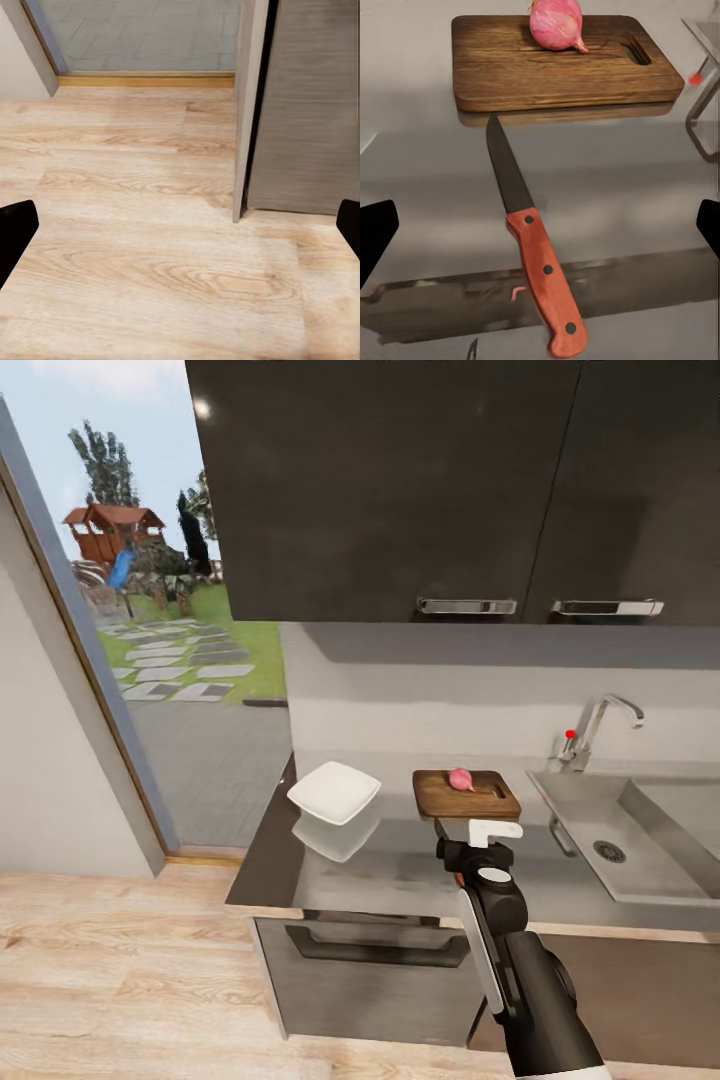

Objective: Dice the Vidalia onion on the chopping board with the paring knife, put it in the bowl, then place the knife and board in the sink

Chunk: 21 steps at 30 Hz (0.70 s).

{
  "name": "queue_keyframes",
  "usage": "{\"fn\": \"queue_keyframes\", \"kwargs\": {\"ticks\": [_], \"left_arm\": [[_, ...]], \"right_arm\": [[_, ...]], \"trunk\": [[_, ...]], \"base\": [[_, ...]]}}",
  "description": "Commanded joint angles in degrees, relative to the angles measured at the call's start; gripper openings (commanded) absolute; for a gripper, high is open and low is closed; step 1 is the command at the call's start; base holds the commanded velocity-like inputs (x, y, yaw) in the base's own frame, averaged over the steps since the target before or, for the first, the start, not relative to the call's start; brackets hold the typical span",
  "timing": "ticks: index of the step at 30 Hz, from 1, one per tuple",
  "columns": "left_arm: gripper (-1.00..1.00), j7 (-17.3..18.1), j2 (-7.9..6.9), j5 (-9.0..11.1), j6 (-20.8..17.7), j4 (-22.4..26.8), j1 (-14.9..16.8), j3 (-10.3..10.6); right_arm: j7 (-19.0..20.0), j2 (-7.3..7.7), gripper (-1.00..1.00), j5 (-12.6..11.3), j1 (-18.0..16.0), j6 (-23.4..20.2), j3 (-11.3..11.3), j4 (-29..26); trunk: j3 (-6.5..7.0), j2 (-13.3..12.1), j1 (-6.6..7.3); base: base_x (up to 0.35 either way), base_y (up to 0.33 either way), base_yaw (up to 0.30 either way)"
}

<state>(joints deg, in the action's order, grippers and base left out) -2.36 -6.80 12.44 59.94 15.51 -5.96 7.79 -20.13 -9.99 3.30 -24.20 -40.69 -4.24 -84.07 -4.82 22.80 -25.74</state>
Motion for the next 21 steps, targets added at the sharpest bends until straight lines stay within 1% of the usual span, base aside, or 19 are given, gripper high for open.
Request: {"fn": "queue_keyframes", "kwargs": {"ticks": [1,9,14,21], "left_arm": [[1.00,-0.26,-0.05,0.39,0.06,0.13,-0.02,0.48],[1.00,-0.28,-0.05,0.39,0.06,0.13,-0.02,0.47],[1.00,-0.26,-0.05,0.39,0.06,0.13,-0.02,0.47],[1.00,-0.22,-0.05,0.39,0.06,0.13,-0.02,0.47]], "right_arm": [[-0.05,-0.01,1.00,0.32,-0.06,-0.44,-0.07,-0.04],[0.01,-0.01,1.00,0.16,-0.04,-0.44,-0.07,-0.04],[0.06,-0.01,1.00,0.13,-0.05,-0.44,-0.07,-0.04],[0.09,-0.01,1.00,0.08,-0.06,-0.44,-0.07,-0.04]], "trunk": [[-0.12,0.12,-0.04],[-0.12,0.12,-0.04],[-0.12,0.12,-0.04],[-0.12,0.12,-0.04]], "base": [[0.043,-0.134,0.000],[0.080,-0.201,0.000],[0.022,-0.060,0.000],[0.004,-0.009,0.000]]}}
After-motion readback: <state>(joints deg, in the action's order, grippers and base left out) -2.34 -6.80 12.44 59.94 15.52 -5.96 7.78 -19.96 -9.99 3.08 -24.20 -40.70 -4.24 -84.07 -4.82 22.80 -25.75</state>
